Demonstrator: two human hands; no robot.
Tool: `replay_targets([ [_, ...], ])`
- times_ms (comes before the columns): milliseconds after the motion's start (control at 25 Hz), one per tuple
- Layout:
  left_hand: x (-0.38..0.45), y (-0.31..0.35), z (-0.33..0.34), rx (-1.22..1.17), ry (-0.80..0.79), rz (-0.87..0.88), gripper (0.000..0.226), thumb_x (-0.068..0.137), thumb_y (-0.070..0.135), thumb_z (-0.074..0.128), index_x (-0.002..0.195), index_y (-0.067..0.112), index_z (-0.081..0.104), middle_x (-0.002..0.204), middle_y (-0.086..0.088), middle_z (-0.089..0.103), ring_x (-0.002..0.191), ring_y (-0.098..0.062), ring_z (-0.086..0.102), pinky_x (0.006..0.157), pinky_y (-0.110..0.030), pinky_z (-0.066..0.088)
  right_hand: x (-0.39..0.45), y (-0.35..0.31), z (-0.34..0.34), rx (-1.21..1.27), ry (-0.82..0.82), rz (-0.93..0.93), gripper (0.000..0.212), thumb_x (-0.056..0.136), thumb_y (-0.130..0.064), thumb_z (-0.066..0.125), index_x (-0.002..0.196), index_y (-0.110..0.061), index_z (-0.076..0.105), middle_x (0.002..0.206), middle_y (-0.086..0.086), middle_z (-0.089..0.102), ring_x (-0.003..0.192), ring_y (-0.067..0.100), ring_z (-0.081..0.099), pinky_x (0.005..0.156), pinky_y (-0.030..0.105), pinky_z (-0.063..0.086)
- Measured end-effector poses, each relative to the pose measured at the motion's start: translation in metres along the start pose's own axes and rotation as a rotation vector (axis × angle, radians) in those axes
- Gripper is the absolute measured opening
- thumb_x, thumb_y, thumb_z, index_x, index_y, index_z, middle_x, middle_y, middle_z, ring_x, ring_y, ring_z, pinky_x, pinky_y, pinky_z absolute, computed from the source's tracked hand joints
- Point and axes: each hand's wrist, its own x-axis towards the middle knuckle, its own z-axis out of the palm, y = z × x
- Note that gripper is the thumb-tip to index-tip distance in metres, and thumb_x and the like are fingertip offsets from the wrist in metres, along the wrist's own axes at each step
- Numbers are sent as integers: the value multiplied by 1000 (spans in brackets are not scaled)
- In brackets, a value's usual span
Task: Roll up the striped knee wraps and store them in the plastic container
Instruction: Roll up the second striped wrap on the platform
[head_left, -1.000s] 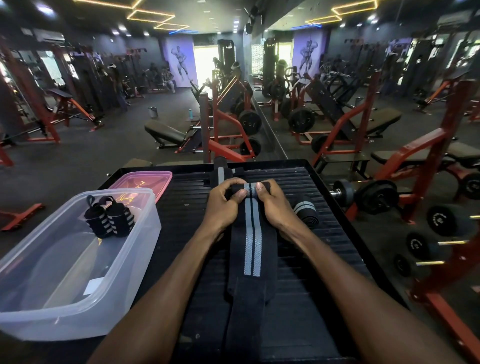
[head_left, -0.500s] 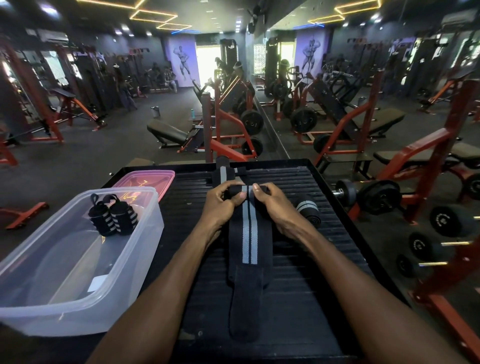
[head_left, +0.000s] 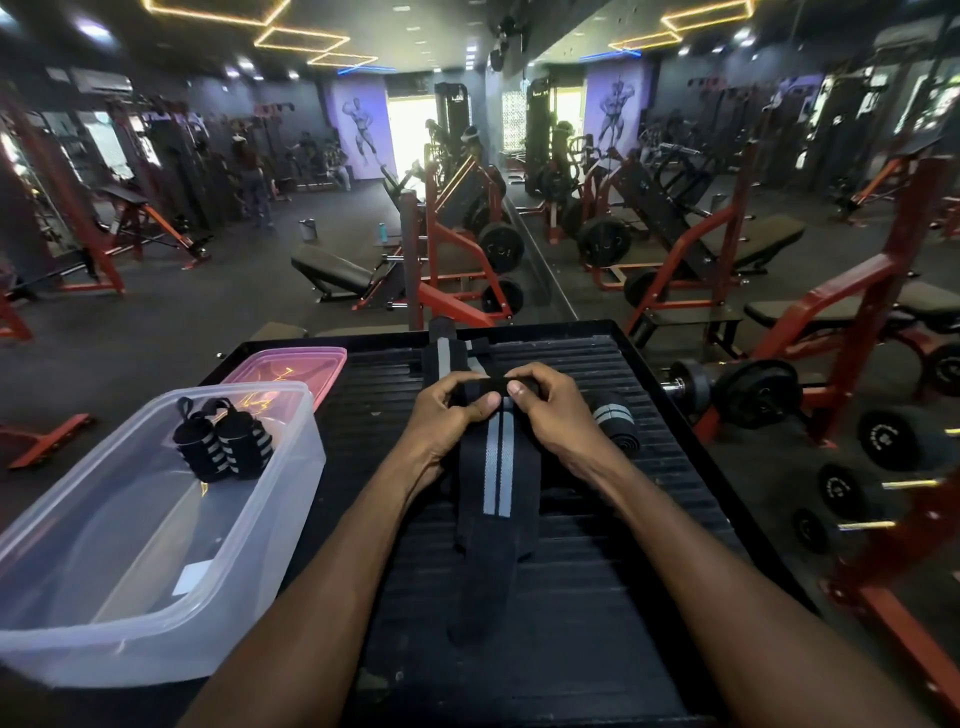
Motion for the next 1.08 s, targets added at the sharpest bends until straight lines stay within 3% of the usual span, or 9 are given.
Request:
replay_targets([
  [200,-4,4,7,-311,-17,-204,28,85,17,76,107,0,72,102,-22,75,94,-33,73,87,-43,59,-2,-2,-1,5,7,-139,28,88,1,67,98,-25,69,105,-5,71,106,12,65,92,23,51],
  [280,-2,3,6,-303,41,-185,22,83,13,78,102,2,73,100,-22,75,91,-34,73,87,-44,59,-3,-3,-1,73,-11,-64,21,89,-5,70,104,-20,69,104,-6,71,100,6,66,83,15,51],
  [400,-1,1,5,-251,67,-130,16,82,6,76,98,5,73,98,-19,76,92,-34,72,86,-44,58,-2,-5,-1,151,-28,103,19,94,-24,68,109,-12,69,100,-4,71,93,7,67,74,15,51],
  [560,-2,1,6,-319,-23,-157,19,85,6,73,103,3,71,105,-22,73,97,-35,70,93,-49,56,-1,-4,-3,88,59,-22,17,88,-6,72,104,-11,72,102,3,74,97,14,70,86,27,56],
  [680,-2,1,6,-362,-27,-166,19,85,8,74,104,3,72,107,-24,72,98,-36,70,96,-53,54,-4,-8,-7,199,20,-31,28,84,1,74,109,-11,74,105,2,74,97,9,70,80,19,56],
  [760,0,-1,6,-300,19,-103,16,85,2,72,99,8,74,106,-21,73,100,-35,69,99,-53,52,-3,-8,-6,259,16,60,26,86,-14,76,112,-14,73,106,0,74,96,7,69,75,19,54],
  [880,-1,-1,6,-218,29,-45,21,85,-3,70,98,13,73,100,-13,75,98,-29,70,99,-49,53,-1,-4,-2,157,1,124,25,92,-33,70,106,-12,70,103,5,75,98,16,71,84,32,57],
  [1000,-3,3,9,-318,-12,-67,24,86,-2,69,108,7,70,105,-15,74,101,-29,70,91,-42,58,-3,-6,-3,237,35,36,5,93,-13,69,97,-11,70,92,1,75,86,7,71,79,25,57],
  [1080,-6,6,13,-436,-52,-100,29,87,4,70,116,1,67,109,-19,73,102,-31,71,86,-39,59,-4,-10,-4,312,63,7,14,90,-5,71,98,-16,70,93,-2,75,89,8,71,85,26,58],
])
